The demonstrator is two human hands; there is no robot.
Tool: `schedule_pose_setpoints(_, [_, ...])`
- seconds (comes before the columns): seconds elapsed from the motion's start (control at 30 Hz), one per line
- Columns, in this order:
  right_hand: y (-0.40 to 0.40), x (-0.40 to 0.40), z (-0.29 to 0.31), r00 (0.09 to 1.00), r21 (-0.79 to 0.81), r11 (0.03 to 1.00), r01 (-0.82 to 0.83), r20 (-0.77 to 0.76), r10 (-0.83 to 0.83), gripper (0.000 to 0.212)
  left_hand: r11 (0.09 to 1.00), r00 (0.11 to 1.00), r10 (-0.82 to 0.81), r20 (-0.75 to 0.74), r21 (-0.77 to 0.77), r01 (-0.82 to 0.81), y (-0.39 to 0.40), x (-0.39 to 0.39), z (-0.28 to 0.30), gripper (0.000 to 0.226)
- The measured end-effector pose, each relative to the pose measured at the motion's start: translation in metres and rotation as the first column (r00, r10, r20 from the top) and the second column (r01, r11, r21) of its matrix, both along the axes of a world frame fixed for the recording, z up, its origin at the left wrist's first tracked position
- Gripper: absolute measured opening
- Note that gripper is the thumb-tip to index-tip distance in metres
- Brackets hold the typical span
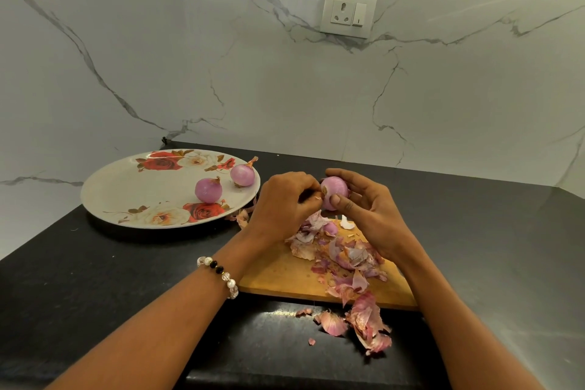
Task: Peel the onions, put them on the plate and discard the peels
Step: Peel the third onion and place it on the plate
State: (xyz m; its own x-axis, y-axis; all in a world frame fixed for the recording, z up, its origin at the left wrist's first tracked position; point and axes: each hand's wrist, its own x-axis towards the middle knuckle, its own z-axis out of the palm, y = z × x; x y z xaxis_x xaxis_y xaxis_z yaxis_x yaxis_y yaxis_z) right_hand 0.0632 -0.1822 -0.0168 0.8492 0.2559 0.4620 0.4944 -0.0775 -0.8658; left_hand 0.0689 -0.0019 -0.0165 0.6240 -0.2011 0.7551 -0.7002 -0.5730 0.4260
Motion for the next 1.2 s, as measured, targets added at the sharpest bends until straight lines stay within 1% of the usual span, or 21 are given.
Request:
schedule_pose_setpoints(0.07, [-0.001, 0.0, 0.0, 1.0, -0.014, 1.0, -0.001, 0.024, 0.001, 0.051, 0.993, 0.99, -0.059, -0.125, -0.11, 0.046, -0.002, -0.003, 0.0, 0.006])
schedule_pose_setpoints(0.13, [-0.003, 0.002, 0.001, 0.998, -0.033, 0.999, 0.034, 0.053, -0.033, 0.051, 0.963, 0.958, -0.168, -0.232, -0.247, 0.109, -0.005, -0.008, 0.007, 0.007])
schedule_pose_setpoints(0.2, [-0.007, 0.005, 0.002, 0.992, -0.058, 0.993, 0.102, 0.081, -0.098, 0.049, 0.883, 0.907, -0.328, -0.264, -0.427, 0.195, -0.005, -0.011, 0.014, 0.009])
schedule_pose_setpoints(0.23, [-0.008, 0.006, 0.002, 0.989, -0.053, 0.99, 0.128, 0.084, -0.123, 0.05, 0.843, 0.885, -0.384, -0.263, -0.492, 0.22, -0.003, -0.011, 0.017, 0.01])
schedule_pose_setpoints(0.27, [-0.009, 0.007, 0.002, 0.987, -0.033, 0.989, 0.142, 0.081, -0.139, 0.051, 0.833, 0.878, -0.399, -0.264, -0.505, 0.227, -0.001, -0.009, 0.018, 0.01])
schedule_pose_setpoints(0.3, [-0.01, 0.007, 0.002, 0.986, -0.011, 0.989, 0.151, 0.076, -0.149, 0.053, 0.866, 0.894, -0.357, -0.271, -0.455, 0.208, 0.001, -0.007, 0.016, 0.01])
schedule_pose_setpoints(0.37, [-0.009, 0.007, 0.002, 0.985, 0.005, 0.988, 0.154, 0.071, -0.154, 0.057, 0.967, 0.954, -0.151, -0.26, -0.237, 0.089, 0.003, -0.001, 0.006, 0.012])
schedule_pose_setpoints(0.4, [-0.009, 0.008, 0.002, 0.985, 0.003, 0.988, 0.155, 0.073, -0.154, 0.057, 0.987, 0.969, -0.068, -0.238, -0.156, 0.031, 0.002, 0.001, 0.001, 0.015])
schedule_pose_setpoints(0.43, [-0.009, 0.007, 0.002, 0.985, -0.007, 0.988, 0.154, 0.077, -0.153, 0.057, 0.993, 0.976, -0.026, -0.216, -0.121, 0.0, 0.0, 0.002, -0.002, 0.018])
schedule_pose_setpoints(0.53, [-0.007, 0.005, 0.001, 0.988, -0.056, 0.989, 0.136, 0.084, -0.131, 0.055, 0.998, 0.993, 0.028, -0.114, -0.048, -0.034, -0.004, 0.006, -0.007, 0.023])
schedule_pose_setpoints(0.6, [-0.006, 0.005, 0.001, 0.989, -0.111, 0.986, 0.126, 0.097, -0.115, 0.054, 0.999, 0.996, 0.052, -0.07, 0.009, -0.052, -0.002, 0.007, -0.007, 0.024])
schedule_pose_setpoints(0.67, [-0.005, 0.005, 0.0, 0.987, -0.171, 0.978, 0.123, 0.122, -0.103, 0.052, 0.998, 0.998, 0.046, -0.039, 0.043, -0.044, 0.0, 0.007, -0.005, 0.016])
schedule_pose_setpoints(0.73, [-0.004, 0.005, 0.0, 0.987, -0.195, 0.974, 0.117, 0.132, -0.092, 0.052, 0.997, 0.999, 0.034, -0.001, 0.073, -0.034, 0.001, 0.007, -0.004, 0.01])
schedule_pose_setpoints(0.83, [-0.004, 0.003, 0.001, 0.989, -0.165, 0.981, 0.1, 0.125, -0.08, 0.055, 0.998, 1.0, 0.012, 0.019, 0.067, -0.013, 0.002, 0.006, -0.004, 0.011])
schedule_pose_setpoints(0.9, [-0.006, 0.001, 0.003, 0.99, -0.145, 0.986, 0.086, 0.123, -0.068, 0.056, 1.0, 1.0, -0.011, 0.011, 0.014, 0.01, 0.002, 0.005, -0.001, 0.013])
schedule_pose_setpoints(1.0, [-0.007, 0.001, 0.004, 0.989, -0.164, 0.982, 0.098, 0.124, -0.078, 0.053, 0.989, 0.995, -0.091, -0.031, -0.122, 0.086, 0.001, -0.002, 0.005, 0.009])
schedule_pose_setpoints(1.1, [-0.009, 0.002, 0.003, 0.985, -0.194, 0.972, 0.13, 0.137, -0.105, 0.055, 0.974, 0.982, -0.131, -0.134, -0.203, 0.103, -0.001, -0.008, 0.008, 0.007])
schedule_pose_setpoints(1.13, [-0.01, 0.003, 0.003, 0.983, -0.191, 0.971, 0.144, 0.14, -0.119, 0.059, 0.975, 0.98, -0.118, -0.161, -0.208, 0.083, -0.001, -0.008, 0.008, 0.01])
schedule_pose_setpoints(1.2, [-0.013, 0.003, 0.004, 0.978, -0.17, 0.97, 0.174, 0.142, -0.15, 0.068, 0.983, 0.982, -0.043, -0.181, -0.181, 0.01, 0.002, -0.006, 0.006, 0.027])
